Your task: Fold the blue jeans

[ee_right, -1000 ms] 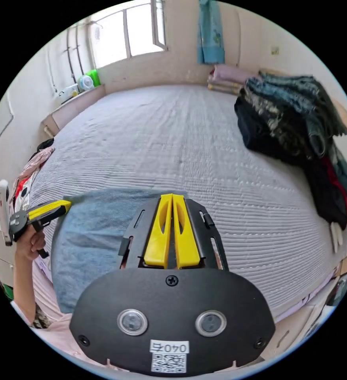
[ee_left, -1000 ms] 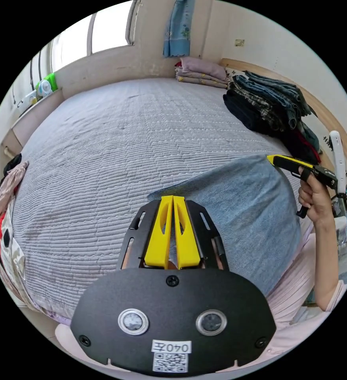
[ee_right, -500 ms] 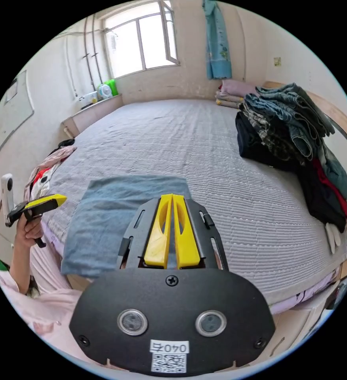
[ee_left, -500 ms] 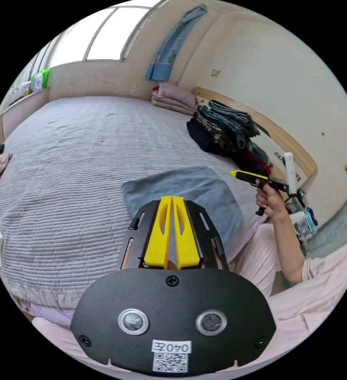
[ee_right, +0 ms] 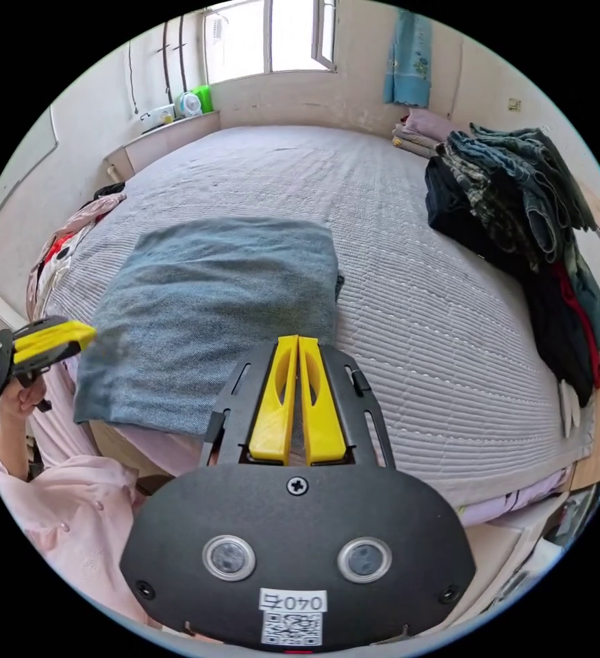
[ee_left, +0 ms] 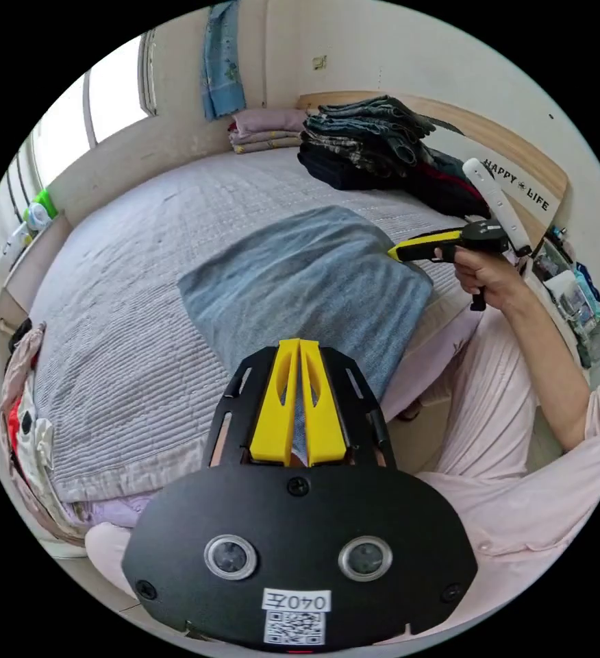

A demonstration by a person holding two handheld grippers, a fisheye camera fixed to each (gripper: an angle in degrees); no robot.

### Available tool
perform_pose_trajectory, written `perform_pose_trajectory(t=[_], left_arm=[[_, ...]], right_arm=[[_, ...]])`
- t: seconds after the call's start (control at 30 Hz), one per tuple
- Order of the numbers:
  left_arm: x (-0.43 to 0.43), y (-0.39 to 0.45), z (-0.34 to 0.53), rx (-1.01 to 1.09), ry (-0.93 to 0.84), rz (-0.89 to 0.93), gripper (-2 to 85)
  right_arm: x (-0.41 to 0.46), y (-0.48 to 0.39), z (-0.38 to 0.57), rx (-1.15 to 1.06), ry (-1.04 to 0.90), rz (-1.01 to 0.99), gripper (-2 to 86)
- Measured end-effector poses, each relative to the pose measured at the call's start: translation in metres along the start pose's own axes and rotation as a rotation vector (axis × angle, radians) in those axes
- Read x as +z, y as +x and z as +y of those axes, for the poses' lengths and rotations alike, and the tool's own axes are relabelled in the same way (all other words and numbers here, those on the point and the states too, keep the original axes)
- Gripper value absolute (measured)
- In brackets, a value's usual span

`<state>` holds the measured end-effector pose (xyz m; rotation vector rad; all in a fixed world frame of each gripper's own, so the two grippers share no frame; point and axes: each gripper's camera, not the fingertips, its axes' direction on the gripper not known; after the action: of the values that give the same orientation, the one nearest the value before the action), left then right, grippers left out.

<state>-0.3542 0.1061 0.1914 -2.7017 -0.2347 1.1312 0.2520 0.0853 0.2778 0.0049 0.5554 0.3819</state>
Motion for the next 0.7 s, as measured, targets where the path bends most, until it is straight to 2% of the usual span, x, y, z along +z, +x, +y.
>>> perform_pose_trajectory(t=[0.03,0.1,0.17,0.23,0.3,0.37,0.43,0.53,0.7], left_arm=[[-0.008,-0.008,0.001,-0.020,0.018,-0.025,-0.7],[-0.021,-0.056,0.007,-0.187,0.019,-0.022,-0.5],[-0.015,-0.096,0.013,-0.338,-0.036,0.022,0.3],[-0.007,-0.128,0.020,-0.454,-0.062,0.139,3.1],[0.000,-0.159,0.026,-0.555,-0.037,0.385,5.9],[0.006,-0.175,0.028,-0.607,-0.014,0.531,7.4],[0.012,-0.187,0.028,-0.642,-0.015,0.578,8.1],[0.017,-0.198,0.024,-0.662,-0.033,0.560,7.9],[0.021,-0.216,0.019,-0.742,-0.020,0.665,5.8]], right_arm=[[-0.012,0.005,0.004,0.020,0.031,0.030,-0.9],[-0.029,0.017,0.014,0.027,0.101,0.023,-0.8],[-0.037,0.043,0.020,0.059,0.121,-0.127,-0.2],[-0.038,0.069,0.022,0.104,0.143,-0.269,1.8],[-0.035,0.098,0.023,0.152,0.156,-0.413,5.5],[-0.031,0.135,0.024,0.207,0.175,-0.576,8.3],[-0.026,0.162,0.024,0.241,0.184,-0.657,9.5],[-0.016,0.199,0.021,0.293,0.159,-0.692,11.5],[0.003,0.246,0.002,0.350,0.063,-0.666,14.4]])
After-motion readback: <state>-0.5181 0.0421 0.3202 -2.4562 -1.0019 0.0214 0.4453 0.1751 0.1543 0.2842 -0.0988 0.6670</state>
